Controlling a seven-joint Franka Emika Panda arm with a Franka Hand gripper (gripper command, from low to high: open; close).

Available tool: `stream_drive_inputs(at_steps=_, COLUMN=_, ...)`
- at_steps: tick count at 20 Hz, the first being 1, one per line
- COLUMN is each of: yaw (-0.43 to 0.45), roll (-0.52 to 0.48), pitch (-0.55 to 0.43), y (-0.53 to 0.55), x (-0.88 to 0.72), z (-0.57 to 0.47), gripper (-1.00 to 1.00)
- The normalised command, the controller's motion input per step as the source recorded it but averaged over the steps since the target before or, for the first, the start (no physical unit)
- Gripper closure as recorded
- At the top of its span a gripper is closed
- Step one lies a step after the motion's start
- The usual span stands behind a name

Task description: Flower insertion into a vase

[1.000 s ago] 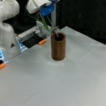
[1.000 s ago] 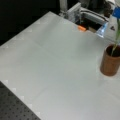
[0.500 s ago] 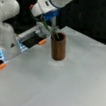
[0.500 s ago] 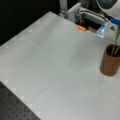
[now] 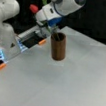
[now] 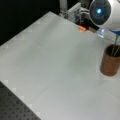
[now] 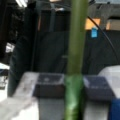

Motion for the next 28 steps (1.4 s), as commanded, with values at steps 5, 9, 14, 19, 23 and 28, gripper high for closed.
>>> stream_drive_inputs(at_steps=5, yaw=0.030, roll=-0.198, pitch=0.144, y=0.12, x=0.39, z=-0.13, gripper=1.00)
stream_drive_inputs(at_steps=9, yaw=0.055, roll=-0.197, pitch=0.115, y=0.09, x=0.27, z=-0.03, gripper=1.00)
stream_drive_inputs(at_steps=14, yaw=0.088, roll=-0.223, pitch=0.055, y=0.06, x=0.24, z=-0.06, gripper=-1.00)
stream_drive_inputs(at_steps=19, yaw=0.123, roll=-0.272, pitch=0.011, y=0.03, x=0.28, z=-0.14, gripper=-1.00)
stream_drive_inputs(at_steps=23, yaw=0.126, roll=-0.248, pitch=0.052, y=0.05, x=0.29, z=-0.11, gripper=-1.00)
stream_drive_inputs(at_steps=28, yaw=0.124, roll=-0.248, pitch=0.014, y=0.08, x=0.29, z=0.07, gripper=-1.00)
